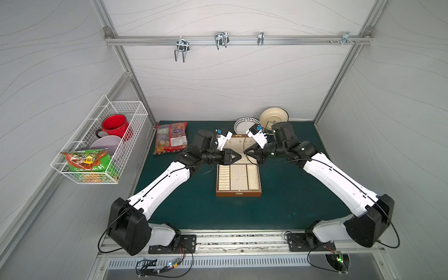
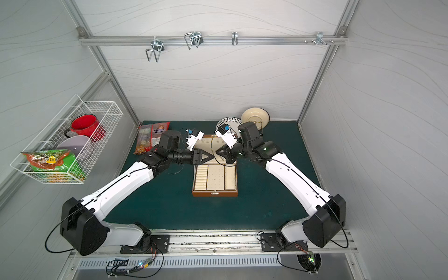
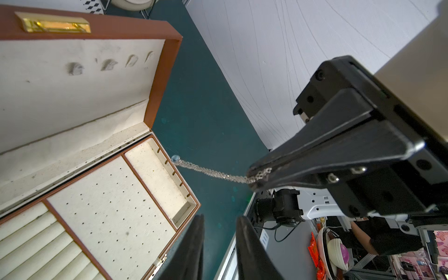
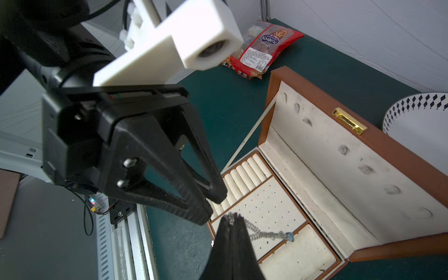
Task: Put jewelry chain into jewelry box
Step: Hang the necklace on the jewelry box clasp.
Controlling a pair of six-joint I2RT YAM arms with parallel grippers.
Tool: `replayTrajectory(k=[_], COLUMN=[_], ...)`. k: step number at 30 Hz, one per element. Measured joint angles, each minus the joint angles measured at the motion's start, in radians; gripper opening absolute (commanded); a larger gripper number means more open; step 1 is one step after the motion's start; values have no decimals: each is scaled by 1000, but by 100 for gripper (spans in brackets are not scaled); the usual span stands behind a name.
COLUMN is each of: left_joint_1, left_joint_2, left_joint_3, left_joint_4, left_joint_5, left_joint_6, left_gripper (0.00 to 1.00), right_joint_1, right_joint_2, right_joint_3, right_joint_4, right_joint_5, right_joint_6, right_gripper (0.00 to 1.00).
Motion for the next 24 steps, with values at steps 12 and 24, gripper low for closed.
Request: replayTrajectory(k=[12,24], left_joint_1=[-39,-56], left_joint_2=[5,17], left_joint_3=[0,0], left_joint_4=[56,63], left_joint_5=[-41,-84], left_joint_6=[7,20], left_gripper=[26,24], right_joint_1=[0,-3], right_joint_2=[0,0], right_joint_3=[0,0], right_joint_4=[0,0], right_joint_5=[-16,-20], right_joint_6=[8,16], right_gripper=[0,0])
